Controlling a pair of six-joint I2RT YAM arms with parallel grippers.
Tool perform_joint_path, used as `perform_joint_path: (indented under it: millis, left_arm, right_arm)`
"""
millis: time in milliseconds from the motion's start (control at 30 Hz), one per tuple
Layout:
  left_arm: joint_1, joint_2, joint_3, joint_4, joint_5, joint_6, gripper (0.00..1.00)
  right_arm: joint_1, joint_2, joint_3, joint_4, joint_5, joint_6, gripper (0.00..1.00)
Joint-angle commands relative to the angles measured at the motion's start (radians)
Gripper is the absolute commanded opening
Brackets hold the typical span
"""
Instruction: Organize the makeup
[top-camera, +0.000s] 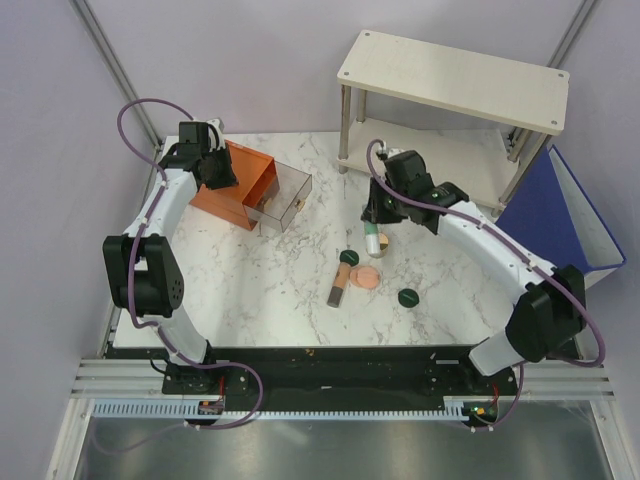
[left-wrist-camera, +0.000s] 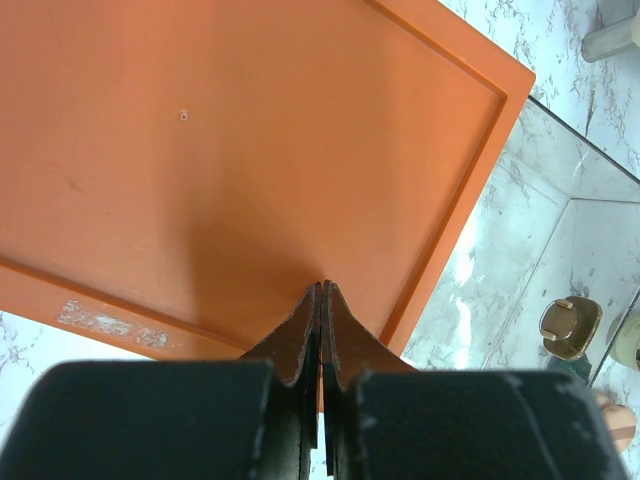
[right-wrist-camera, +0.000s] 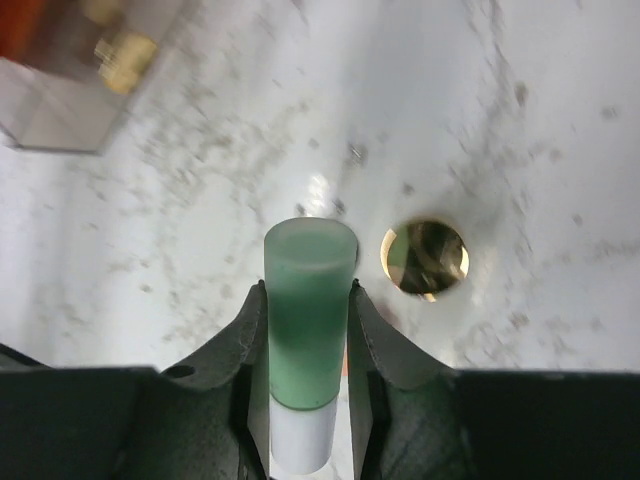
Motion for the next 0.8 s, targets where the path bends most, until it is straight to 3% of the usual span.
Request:
perform_joint_path:
  millis: [0, 233, 500, 767]
  left_arm:
    - [0.006, 0.074, -0.038, -0.165, -0.077, 0.048, 0.02]
    - [0.006, 0.074, -0.036, -0.168, -0.071, 0.051, 0.02]
    - [0.006, 0.085, -0.036, -0.179, -0.089, 0.061, 0.02]
    - [0.006, 0.103, -0.007, -0.194, -0.129, 0.074, 0.02]
  right_arm:
    - [-0.001, 0.161, 0.205, 0.249, -0.175, 0.069, 0.00]
    - [0.013, 0.481, 0.566, 0.402, -0.317, 0.213, 0.00]
    - [0.055, 0.751, 0.882, 0.466, -0.348, 0.333, 0.02]
    - [0.102, 0.802, 0.866, 0.459, -0.345, 0.339, 0.06]
